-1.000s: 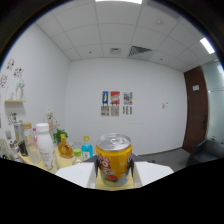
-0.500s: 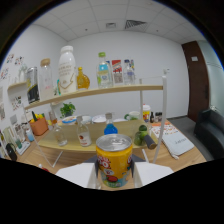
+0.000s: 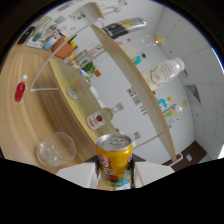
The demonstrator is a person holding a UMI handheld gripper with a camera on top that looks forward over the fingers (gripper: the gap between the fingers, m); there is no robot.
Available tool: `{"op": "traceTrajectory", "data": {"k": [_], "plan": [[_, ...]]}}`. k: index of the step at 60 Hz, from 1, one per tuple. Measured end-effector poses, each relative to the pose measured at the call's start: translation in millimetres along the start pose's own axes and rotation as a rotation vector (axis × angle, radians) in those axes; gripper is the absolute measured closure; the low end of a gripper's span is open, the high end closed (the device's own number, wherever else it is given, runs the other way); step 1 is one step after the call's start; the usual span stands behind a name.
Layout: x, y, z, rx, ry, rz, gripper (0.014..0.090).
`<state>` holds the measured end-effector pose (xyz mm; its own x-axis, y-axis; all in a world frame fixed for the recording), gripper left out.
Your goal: Make me a cup of Vodka Sunrise.
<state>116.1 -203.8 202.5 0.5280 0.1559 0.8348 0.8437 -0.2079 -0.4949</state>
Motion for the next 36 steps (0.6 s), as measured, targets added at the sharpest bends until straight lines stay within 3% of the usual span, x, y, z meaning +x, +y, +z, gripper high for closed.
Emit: {"op": "traceTrajectory", "data": {"k": [23, 36], "plan": [[-21.9, -8.3, 9.4, 0.022, 0.069, -0.888, 0.0538], [-24.8, -7.2, 2.4, 0.006, 0.062, -0.964, 0.0537]]}}
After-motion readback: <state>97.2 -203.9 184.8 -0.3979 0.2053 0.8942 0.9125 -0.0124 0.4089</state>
